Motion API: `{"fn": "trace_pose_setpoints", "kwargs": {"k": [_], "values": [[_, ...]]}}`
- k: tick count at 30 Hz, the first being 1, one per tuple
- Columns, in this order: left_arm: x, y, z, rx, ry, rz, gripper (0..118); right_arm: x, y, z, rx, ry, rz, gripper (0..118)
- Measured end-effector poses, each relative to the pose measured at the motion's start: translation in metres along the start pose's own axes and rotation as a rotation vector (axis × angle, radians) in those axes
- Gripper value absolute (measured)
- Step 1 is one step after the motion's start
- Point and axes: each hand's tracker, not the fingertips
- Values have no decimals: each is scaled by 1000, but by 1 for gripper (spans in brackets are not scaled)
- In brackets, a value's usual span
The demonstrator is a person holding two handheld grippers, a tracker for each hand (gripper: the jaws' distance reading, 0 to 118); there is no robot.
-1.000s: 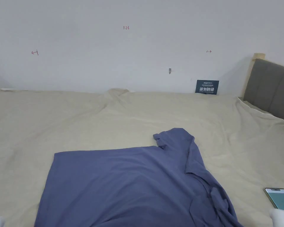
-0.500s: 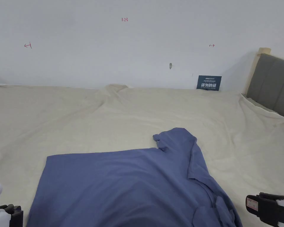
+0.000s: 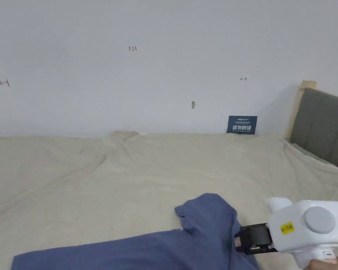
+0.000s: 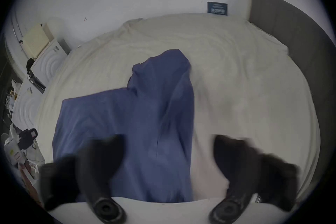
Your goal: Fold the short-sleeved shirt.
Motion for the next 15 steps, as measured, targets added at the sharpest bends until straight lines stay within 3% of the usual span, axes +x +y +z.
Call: {"fn": "trace_pose_setpoints", "kwargs": {"k": [1,3,5,7,10,12,13,14,15], "values": [[0,1,-4,-3,3,3,0,3,13,-11,8,-10,-2,106],[0,2,-14,-21,17,2,0,9,42,-36,-28,-72,-97,106],[0,3,-22,-37,32,-12,0,17,63,-60,-41,-62,-114,106],[-1,2,-29,-46,48,-16,0,20,77,-82,-52,-87,-104,106],[-4,1,-38,-68,53,-10,0,20,89,-112,-136,-201,-66,106],[-7,1,-42,-78,58,-8,0,17,89,-124,-167,-173,-80,105],[-7,1,-45,-85,65,-9,0,16,87,-125,-159,-149,-106,97],[-8,2,-46,-90,71,-10,0,13,86,-125,-161,-144,-105,77],[-8,2,-49,-91,76,-14,0,9,83,-128,-169,-138,-76,48]]}}
